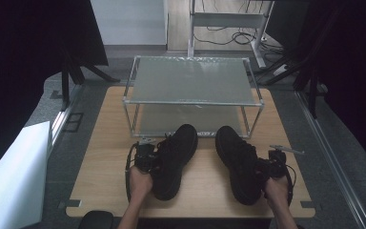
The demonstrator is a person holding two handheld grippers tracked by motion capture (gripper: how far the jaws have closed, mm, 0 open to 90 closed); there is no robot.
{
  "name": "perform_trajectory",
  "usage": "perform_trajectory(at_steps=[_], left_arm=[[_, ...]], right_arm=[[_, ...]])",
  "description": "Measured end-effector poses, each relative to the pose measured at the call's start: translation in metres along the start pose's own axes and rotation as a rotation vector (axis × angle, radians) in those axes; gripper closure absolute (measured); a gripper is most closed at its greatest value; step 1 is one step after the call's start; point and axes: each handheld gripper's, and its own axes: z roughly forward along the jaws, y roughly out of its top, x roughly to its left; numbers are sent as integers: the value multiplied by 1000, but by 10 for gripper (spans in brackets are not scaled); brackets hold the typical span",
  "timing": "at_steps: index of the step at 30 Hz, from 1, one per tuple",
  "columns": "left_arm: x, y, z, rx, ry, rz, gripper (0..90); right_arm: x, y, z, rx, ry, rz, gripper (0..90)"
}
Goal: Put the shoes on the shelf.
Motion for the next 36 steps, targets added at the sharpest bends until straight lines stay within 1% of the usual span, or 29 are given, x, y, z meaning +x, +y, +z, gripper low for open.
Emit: perform_trajectory(at_steps=[4, 6, 7, 8, 9, 10, 11, 15, 17, 19, 22, 24, 26, 27, 32, 35, 36], left_arm=[[2, -1, -6, -32, -15, -38, 822], [1, -2, -10, -56, -20, -55, 821], [1, -2, -10, -56, -20, -55, 821], [0, -3, -13, -66, -25, -62, 821], [0, -3, -13, -66, -25, -62, 820], [0, -3, -14, -72, -29, -65, 820], [-1, -3, -14, -78, -33, -70, 820], [-3, -5, -19, -119, -56, -107, 820], [-5, -5, -21, -136, -61, -121, 820], [-7, -6, -24, -146, -65, -121, 819], [-10, -6, -29, -166, -61, -121, 819], [-14, -7, -34, -180, -56, -113, 818], [-17, -7, -40, -199, -60, -114, 818], [-17, -7, -40, -199, -60, -114, 817], [-25, -5, -48, -231, -67, -114, 817], [-29, -3, -55, -253, -60, -102, 816], [-32, -1, -59, -263, -55, -92, 816]], right_arm=[[8, 1, 7, -23, 33, 26, 748], [15, 1, 13, -36, 63, 51, 748], [17, 1, 15, -41, 74, 61, 748], [19, 1, 17, -43, 88, 68, 748], [19, 1, 17, -43, 88, 68, 748], [24, 1, 21, -53, 112, 87, 748], [24, 1, 21, -53, 112, 87, 748], [32, 0, 25, -72, 164, 134, 748], [37, -1, 26, -87, 174, 142, 748], [41, 0, 25, -94, 180, 142, 748], [47, 0, 21, -116, 199, 161, 748], [50, 0, 20, -124, 204, 160, 747], [55, 0, 16, -136, 213, 152, 748], [55, 0, 16, -136, 213, 152, 748], [62, 1, 12, -155, 232, 166, 747], [66, 2, 7, -170, 245, 164, 747], [69, 3, 4, -180, 252, 162, 747]])
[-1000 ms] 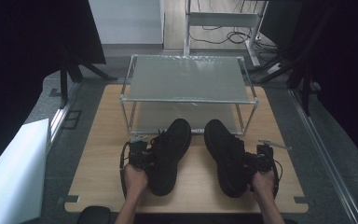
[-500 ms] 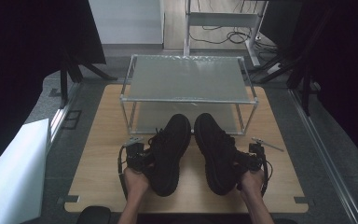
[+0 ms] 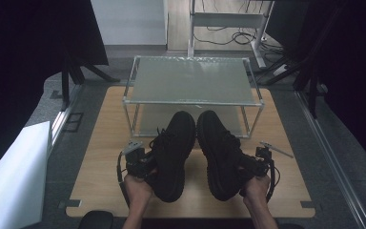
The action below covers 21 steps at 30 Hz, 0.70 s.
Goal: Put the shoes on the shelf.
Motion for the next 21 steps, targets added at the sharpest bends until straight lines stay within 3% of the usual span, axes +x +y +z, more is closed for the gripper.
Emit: perform_trajectory(at_steps=[12, 21], left_arm=[[-13, 22, -4, -34, 3, 24, 814], [-15, 40, -3, -66, -6, 1, 813]], right_arm=[[23, 18, -3, -47, 17, -27, 747], [35, 36, 0, -68, 10, -37, 747]])
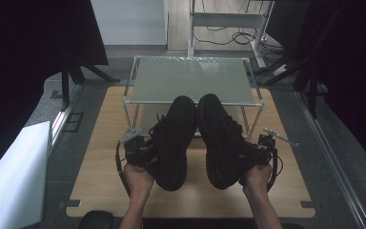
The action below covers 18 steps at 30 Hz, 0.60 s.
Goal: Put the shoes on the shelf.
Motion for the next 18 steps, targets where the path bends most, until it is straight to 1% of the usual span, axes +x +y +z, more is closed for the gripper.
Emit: perform_trajectory(at_steps=[1, 2, 3, 4, 5, 6, 9, 12, 13, 16, 17, 18], left_arm=[[0, 3, 1, -4, -3, -6, 813], [1, 6, 2, -11, -9, -17, 813], [2, 11, 3, -21, -12, -31, 813], [2, 11, 3, -21, -12, -31, 813], [2, 18, 6, -32, -11, -46, 813], [2, 18, 6, -32, -11, -46, 813], [1, 28, 10, -41, -4, -48, 813], [0, 38, 15, -48, 5, -50, 812], [0, 41, 17, -48, 12, -52, 812], [1, 50, 22, -51, 26, -64, 812], [2, 58, 26, -54, 37, -77, 811], [2, 58, 26, -54, 37, -77, 811]], right_arm=[[1, 2, 1, -3, 0, 2, 747], [1, 8, 4, -8, 6, 17, 747], [1, 10, 5, -11, 7, 21, 747], [1, 10, 5, -11, 7, 21, 747], [0, 15, 8, -17, 3, 29, 747], [0, 15, 8, -17, 3, 29, 747], [1, 22, 14, -24, -7, 37, 747], [3, 30, 19, -29, -20, 33, 747], [4, 35, 23, -33, -26, 32, 747], [4, 41, 27, -36, -31, 41, 747], [5, 46, 31, -43, -32, 45, 747], [5, 46, 31, -43, -32, 45, 747]])
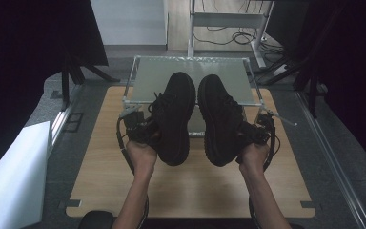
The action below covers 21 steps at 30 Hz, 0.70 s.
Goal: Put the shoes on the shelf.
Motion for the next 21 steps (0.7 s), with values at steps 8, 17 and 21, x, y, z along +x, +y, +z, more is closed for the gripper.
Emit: perform_trajectory(at_steps=[8, 17, 21], left_arm=[[1, 23, 14, 1, 46, -7, 809], [-7, 49, 38, 15, 100, -2, 806], [-11, 61, 52, 36, 165, 9, 801]], right_arm=[[8, 22, 16, -20, -36, -12, 747], [14, 45, 38, -21, -112, -31, 748], [20, 57, 49, -24, -173, -78, 747]])
